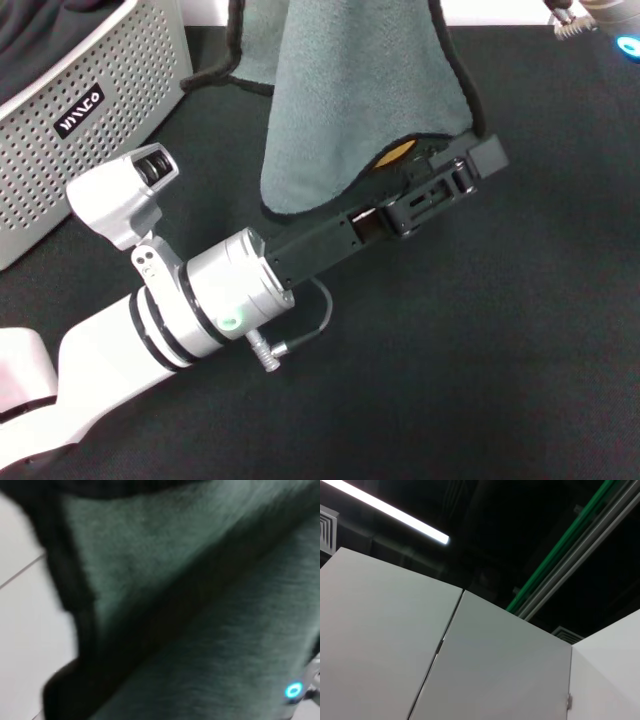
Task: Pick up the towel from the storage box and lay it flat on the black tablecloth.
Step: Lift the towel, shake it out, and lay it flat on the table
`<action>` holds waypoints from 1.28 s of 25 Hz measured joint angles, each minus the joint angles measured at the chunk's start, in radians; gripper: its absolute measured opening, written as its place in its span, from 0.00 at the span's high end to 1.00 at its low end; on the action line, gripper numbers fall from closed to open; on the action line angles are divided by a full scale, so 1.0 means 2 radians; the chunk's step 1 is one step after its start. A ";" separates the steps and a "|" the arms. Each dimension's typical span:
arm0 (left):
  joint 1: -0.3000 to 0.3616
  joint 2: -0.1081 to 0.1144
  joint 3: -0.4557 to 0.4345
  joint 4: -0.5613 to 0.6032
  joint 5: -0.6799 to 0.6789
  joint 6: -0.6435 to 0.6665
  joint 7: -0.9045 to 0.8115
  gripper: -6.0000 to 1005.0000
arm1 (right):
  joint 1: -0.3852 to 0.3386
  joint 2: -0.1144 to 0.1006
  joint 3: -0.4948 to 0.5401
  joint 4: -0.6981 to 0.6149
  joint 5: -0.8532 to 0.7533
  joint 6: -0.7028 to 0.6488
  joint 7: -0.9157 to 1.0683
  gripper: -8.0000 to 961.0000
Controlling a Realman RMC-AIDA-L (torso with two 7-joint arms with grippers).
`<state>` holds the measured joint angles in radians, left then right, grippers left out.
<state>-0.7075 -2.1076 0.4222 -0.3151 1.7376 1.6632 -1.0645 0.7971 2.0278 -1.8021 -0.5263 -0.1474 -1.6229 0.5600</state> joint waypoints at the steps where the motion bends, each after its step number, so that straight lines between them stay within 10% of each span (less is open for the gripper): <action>1: 0.000 0.000 -0.014 0.000 0.012 0.001 0.001 0.48 | -0.001 0.000 -0.001 0.001 0.000 0.000 -0.001 0.92; 32: 0.004 0.000 -0.069 -0.020 0.032 -0.037 0.007 0.48 | 0.007 0.000 -0.030 0.000 0.040 -0.020 -0.015 0.91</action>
<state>-0.6993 -2.1076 0.2845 -0.3551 1.8013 1.5893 -1.0496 0.8119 2.0278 -1.8622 -0.5253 -0.0670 -1.6626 0.5305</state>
